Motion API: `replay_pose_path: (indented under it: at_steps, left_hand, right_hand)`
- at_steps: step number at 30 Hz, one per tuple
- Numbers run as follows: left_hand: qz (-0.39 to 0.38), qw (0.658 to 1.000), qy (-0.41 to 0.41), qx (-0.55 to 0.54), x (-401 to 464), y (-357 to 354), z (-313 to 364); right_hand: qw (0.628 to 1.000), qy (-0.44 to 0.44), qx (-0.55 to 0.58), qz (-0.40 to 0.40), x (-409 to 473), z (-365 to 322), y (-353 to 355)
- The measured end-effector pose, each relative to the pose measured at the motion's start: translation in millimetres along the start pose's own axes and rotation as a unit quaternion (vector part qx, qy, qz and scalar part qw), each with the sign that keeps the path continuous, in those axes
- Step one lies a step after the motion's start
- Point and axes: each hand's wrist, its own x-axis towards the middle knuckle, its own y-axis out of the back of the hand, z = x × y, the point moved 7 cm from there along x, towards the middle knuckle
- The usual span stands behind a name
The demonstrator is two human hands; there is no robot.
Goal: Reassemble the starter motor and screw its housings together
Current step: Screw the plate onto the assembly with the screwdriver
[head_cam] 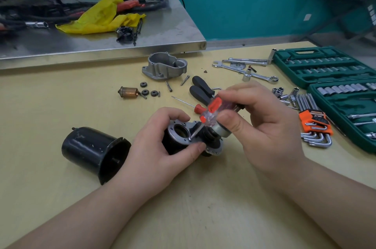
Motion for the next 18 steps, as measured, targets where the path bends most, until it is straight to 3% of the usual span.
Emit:
replay_pose_path:
  at_steps: [18]
  left_hand:
    - [-0.010,1.000,0.013,-0.002,1.0,-0.9,-3.0]
  right_hand:
    - [1.000,-0.018,-0.017,-0.019,-1.3,2.1,0.2]
